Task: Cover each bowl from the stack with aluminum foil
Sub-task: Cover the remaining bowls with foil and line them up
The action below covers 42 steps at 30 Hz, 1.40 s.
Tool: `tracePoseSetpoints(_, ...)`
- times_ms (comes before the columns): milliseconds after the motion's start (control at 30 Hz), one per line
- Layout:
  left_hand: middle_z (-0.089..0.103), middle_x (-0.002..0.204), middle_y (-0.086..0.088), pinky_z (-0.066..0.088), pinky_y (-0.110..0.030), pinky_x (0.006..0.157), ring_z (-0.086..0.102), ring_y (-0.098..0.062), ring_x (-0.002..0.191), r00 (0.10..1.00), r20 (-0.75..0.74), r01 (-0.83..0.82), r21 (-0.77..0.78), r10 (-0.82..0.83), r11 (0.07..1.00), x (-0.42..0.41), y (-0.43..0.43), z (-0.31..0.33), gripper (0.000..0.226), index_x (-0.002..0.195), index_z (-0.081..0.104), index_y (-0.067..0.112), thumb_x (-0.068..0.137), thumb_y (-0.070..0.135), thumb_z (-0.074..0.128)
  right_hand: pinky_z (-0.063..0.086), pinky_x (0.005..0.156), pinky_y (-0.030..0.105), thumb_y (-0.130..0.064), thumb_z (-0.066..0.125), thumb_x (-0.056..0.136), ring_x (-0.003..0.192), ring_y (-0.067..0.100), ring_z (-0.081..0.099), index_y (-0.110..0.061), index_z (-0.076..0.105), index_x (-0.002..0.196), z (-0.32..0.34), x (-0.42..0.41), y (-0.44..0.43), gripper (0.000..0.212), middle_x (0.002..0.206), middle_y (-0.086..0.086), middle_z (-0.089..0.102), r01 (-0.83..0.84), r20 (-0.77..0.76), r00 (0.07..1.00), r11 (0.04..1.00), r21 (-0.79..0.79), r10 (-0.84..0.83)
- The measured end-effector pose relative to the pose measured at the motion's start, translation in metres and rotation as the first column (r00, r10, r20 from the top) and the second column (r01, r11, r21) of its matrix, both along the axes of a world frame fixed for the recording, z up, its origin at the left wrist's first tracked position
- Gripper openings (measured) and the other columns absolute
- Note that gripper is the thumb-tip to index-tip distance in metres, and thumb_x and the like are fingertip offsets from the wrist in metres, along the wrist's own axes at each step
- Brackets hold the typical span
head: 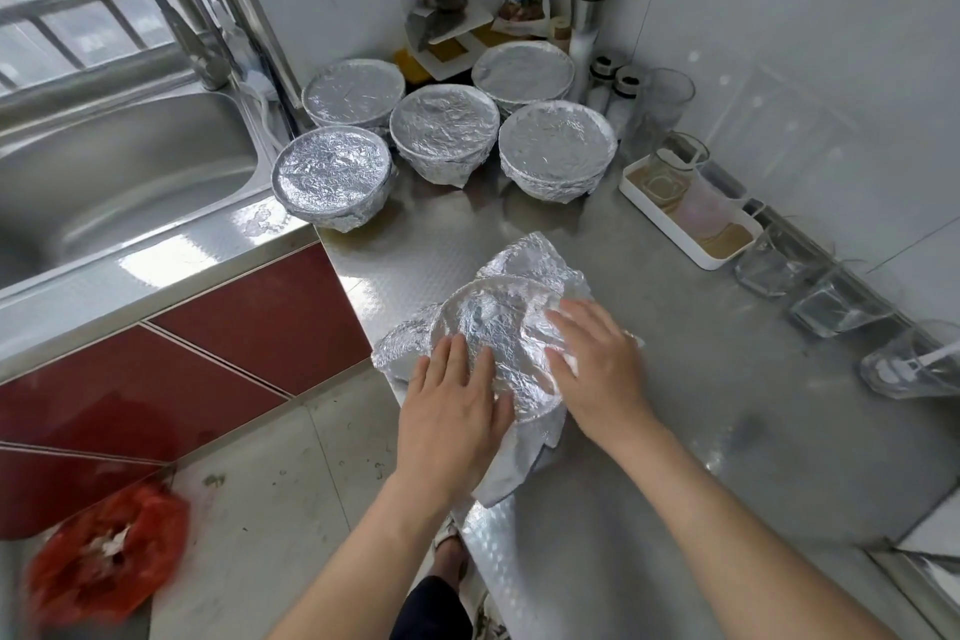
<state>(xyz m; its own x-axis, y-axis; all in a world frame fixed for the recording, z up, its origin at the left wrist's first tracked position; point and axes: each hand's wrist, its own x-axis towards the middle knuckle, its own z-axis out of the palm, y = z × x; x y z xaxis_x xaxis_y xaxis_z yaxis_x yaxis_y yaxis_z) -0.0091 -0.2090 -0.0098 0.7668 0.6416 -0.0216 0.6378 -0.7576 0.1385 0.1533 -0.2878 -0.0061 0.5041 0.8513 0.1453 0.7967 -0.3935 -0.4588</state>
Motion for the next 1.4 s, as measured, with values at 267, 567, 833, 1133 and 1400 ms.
tracePoseSetpoints(267, 0.058, 0.081, 0.008, 0.046, -0.028, 0.059, 0.054, -0.016, 0.077, 0.925, 0.287, 0.232, 0.09, -0.248, 0.969, 0.003, -0.023, -0.009, 0.026, 0.08, 0.068, 0.024, 0.091, 0.039, 0.05, 0.046, 0.059, 0.03, -0.034, 0.069, 0.085, 0.063, 0.024, 0.065, -0.009, 0.064, 0.065, 0.009, -0.013, -0.031, 0.031, 0.06, 0.001, 0.066, 0.54, -0.492, 0.696, 0.833, -0.121, -0.522)
tracePoseSetpoints(567, 0.05, 0.059, 0.003, 0.038, -0.028, 0.041, 0.048, -0.018, 0.053, 0.889, 0.361, 0.207, 0.23, -0.281, 0.951, 0.028, -0.028, -0.018, 0.027, 0.056, 0.057, 0.02, 0.083, 0.022, 0.052, 0.026, 0.042, 0.028, -0.027, 0.063, 0.085, 0.043, 0.021, 0.034, -0.007, 0.046, 0.049, 0.023, -0.023, -0.009, 0.045, 0.044, 0.006, 0.038, 0.493, -0.308, 0.76, 0.816, -0.302, -0.572)
tracePoseSetpoints(833, 0.047, 0.053, 0.003, 0.028, -0.022, 0.038, 0.047, -0.018, 0.045, 0.92, 0.355, 0.117, 0.157, -0.166, 0.981, 0.04, -0.04, -0.015, 0.031, 0.05, 0.056, 0.02, 0.079, 0.023, 0.047, 0.036, 0.055, 0.028, -0.014, 0.06, 0.08, 0.06, 0.029, 0.046, -0.011, 0.048, 0.053, 0.024, -0.011, 0.003, 0.03, 0.054, 0.003, 0.051, 0.457, -0.254, 0.798, 0.824, -0.336, -0.546)
tracePoseSetpoints(1133, 0.067, 0.096, 0.003, 0.053, -0.034, 0.063, 0.06, -0.02, 0.09, 0.94, 0.335, 0.091, -0.05, -0.069, 0.995, 0.04, -0.01, -0.002, 0.033, 0.092, 0.066, 0.019, 0.097, 0.035, 0.037, 0.045, 0.073, 0.033, -0.027, 0.062, 0.088, 0.087, 0.029, 0.063, -0.012, 0.07, 0.089, 0.032, -0.01, -0.009, 0.017, 0.087, 0.005, 0.072, 0.492, -0.337, 0.79, 0.858, -0.149, -0.512)
tracePoseSetpoints(1400, 0.053, 0.098, -0.004, 0.046, -0.041, 0.086, 0.049, -0.025, 0.097, 0.973, 0.187, 0.163, -0.146, -0.134, 0.976, 0.02, -0.003, -0.01, 0.034, 0.092, 0.055, 0.012, 0.102, 0.034, 0.031, 0.038, 0.069, 0.036, -0.016, 0.055, 0.09, 0.086, 0.031, 0.057, -0.01, 0.063, 0.086, 0.011, -0.029, -0.006, 0.011, 0.088, 0.01, 0.062, 0.424, -0.149, 0.878, 0.883, -0.203, -0.456)
